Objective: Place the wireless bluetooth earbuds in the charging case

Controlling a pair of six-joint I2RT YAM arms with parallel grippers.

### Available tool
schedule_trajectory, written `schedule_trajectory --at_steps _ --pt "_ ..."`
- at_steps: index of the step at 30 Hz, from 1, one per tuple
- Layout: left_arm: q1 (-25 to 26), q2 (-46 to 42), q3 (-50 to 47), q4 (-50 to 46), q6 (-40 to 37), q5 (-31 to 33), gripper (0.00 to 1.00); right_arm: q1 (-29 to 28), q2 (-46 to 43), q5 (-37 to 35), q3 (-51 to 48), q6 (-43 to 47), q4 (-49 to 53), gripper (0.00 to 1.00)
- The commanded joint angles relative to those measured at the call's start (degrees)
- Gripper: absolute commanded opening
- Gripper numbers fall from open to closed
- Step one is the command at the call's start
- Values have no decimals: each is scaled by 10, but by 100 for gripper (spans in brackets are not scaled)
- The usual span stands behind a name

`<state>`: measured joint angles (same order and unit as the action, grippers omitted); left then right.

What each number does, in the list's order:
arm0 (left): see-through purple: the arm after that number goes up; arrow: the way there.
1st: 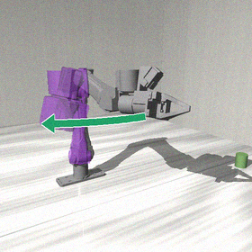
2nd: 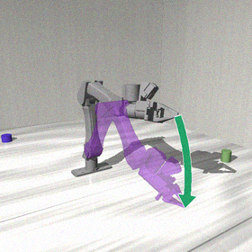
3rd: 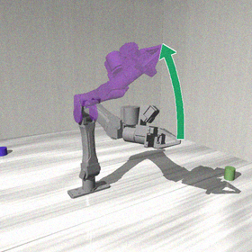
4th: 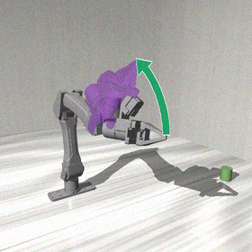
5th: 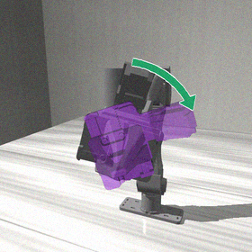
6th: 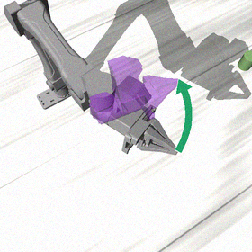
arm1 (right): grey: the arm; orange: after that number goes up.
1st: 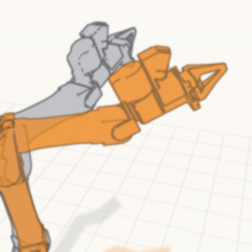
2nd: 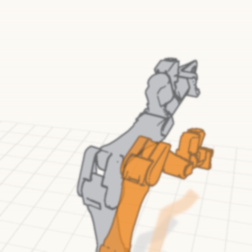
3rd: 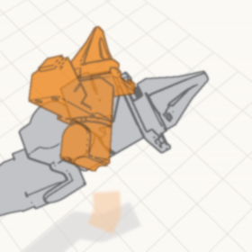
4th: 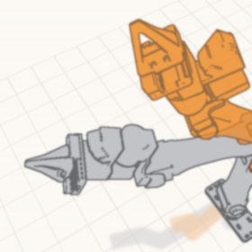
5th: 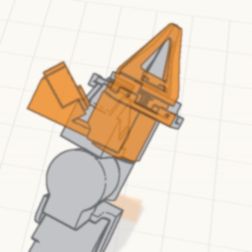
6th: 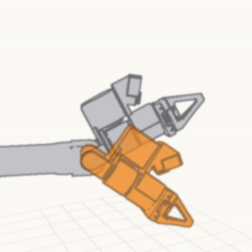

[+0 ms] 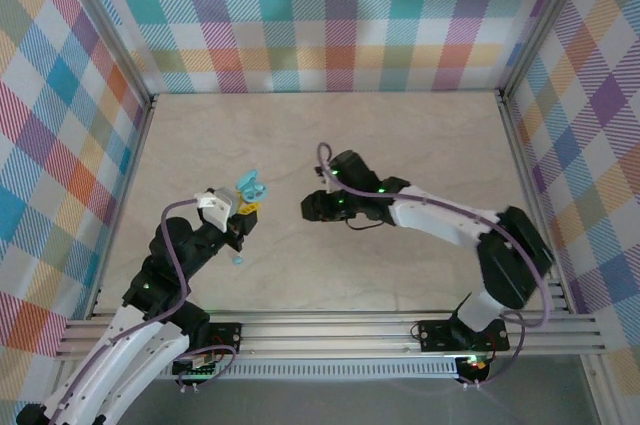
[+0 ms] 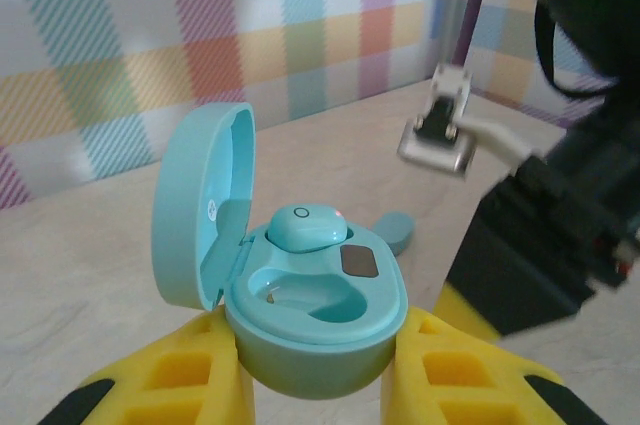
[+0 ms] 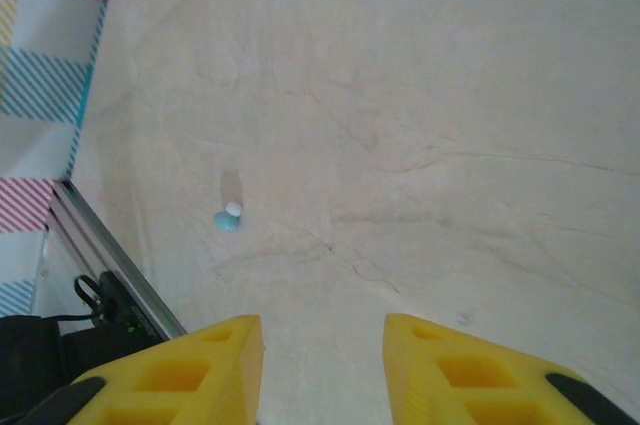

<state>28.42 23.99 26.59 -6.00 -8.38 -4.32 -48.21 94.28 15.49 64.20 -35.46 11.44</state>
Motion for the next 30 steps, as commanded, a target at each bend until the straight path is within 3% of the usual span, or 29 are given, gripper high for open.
schedule_trajectory --at_steps 1,6,13,24,30 --pt "5 -28 31 -56 26 65 0 -43 99 31 78 -3 -69 34" --pt "5 -55 56 -120 36 85 0 -95 212 39 191 4 -53 31" --pt "5 -91 66 -147 35 96 0 -137 269 6 237 30 -13 30" --pt "5 -115 80 -176 41 97 0 -182 322 -45 334 312 91 28" --pt "5 -124 85 -186 41 105 0 -192 351 -41 389 407 150 37"
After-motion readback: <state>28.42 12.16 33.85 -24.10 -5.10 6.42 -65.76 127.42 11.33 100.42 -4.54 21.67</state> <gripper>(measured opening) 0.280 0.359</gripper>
